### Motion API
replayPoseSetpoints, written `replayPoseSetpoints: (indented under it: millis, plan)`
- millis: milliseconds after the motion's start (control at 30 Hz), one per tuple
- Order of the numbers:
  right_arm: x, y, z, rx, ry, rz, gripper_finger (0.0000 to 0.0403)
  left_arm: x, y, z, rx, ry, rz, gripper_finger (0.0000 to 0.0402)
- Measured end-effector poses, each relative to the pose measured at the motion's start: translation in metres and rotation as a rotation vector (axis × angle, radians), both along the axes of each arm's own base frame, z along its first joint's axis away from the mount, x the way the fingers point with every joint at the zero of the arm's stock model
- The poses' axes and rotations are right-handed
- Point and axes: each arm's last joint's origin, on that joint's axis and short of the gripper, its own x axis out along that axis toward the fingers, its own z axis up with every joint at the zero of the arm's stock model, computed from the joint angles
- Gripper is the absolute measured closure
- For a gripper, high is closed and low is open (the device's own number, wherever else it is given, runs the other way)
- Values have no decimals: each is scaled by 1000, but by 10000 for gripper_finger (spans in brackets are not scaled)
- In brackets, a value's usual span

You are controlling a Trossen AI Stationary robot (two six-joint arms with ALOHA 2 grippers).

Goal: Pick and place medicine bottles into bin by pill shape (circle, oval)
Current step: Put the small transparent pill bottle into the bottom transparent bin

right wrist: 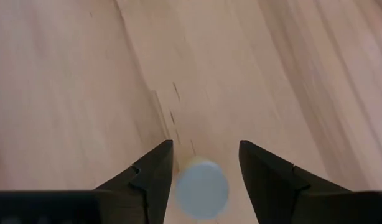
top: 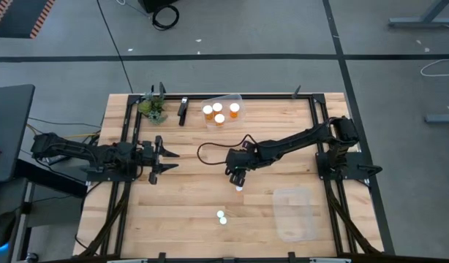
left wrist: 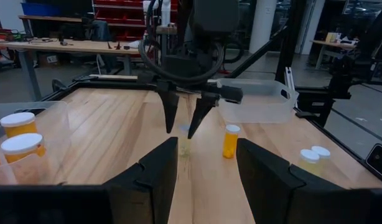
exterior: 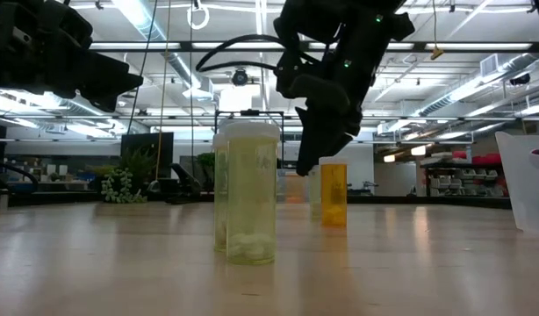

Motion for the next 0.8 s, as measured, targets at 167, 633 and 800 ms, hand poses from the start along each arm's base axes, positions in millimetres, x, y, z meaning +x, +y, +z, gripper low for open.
replayPoseSetpoints:
  millis: [167,633,800]
  plan:
    - [0,2,0,24,4,10,212,0,0,0,0,1,0,230]
    - [-5,3,-2,31,49,6,233,0,0,0,0,1,0,230]
    - [-5,3,-2,32,49,4,258,0,0,0,0,1,0,230]
